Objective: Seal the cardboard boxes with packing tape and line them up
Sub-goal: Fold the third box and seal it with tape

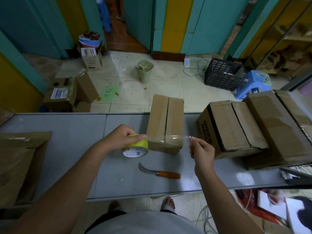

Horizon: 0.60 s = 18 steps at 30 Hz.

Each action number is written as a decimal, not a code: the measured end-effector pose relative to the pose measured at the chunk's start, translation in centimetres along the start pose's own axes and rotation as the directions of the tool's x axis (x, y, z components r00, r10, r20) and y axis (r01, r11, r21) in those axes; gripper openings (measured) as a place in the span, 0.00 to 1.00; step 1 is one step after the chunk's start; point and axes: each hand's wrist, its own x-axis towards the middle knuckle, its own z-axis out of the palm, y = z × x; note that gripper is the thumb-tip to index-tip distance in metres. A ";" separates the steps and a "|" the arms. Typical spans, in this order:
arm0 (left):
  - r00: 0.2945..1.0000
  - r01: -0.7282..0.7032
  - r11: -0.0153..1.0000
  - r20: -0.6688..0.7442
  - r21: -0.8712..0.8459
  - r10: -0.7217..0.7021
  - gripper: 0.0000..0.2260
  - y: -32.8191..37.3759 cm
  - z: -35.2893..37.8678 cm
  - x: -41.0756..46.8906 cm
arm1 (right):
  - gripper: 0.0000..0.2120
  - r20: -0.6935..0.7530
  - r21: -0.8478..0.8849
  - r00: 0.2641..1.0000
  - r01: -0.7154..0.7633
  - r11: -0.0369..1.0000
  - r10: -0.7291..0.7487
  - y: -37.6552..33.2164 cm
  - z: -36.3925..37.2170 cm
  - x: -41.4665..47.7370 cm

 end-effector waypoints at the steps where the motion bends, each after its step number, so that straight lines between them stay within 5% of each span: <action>1: 1.000 -0.019 0.998 -0.024 -0.055 0.018 0.29 -0.1 -0.1 0.0 | 0.09 0.010 0.000 1.000 -0.009 1.000 0.009 0.3 0.0 0.0; 9: 0.990 -0.055 0.952 -0.137 -0.303 0.014 0.24 -0.8 -0.2 0.5 | 0.07 -0.038 0.042 0.998 -0.049 0.998 0.051 1.5 -0.1 0.5; 18: 0.989 0.139 0.951 -0.085 0.275 -0.120 0.30 -3.1 -0.6 1.6 | 0.05 -0.069 -0.065 0.997 0.018 0.998 -0.023 2.5 -0.8 1.8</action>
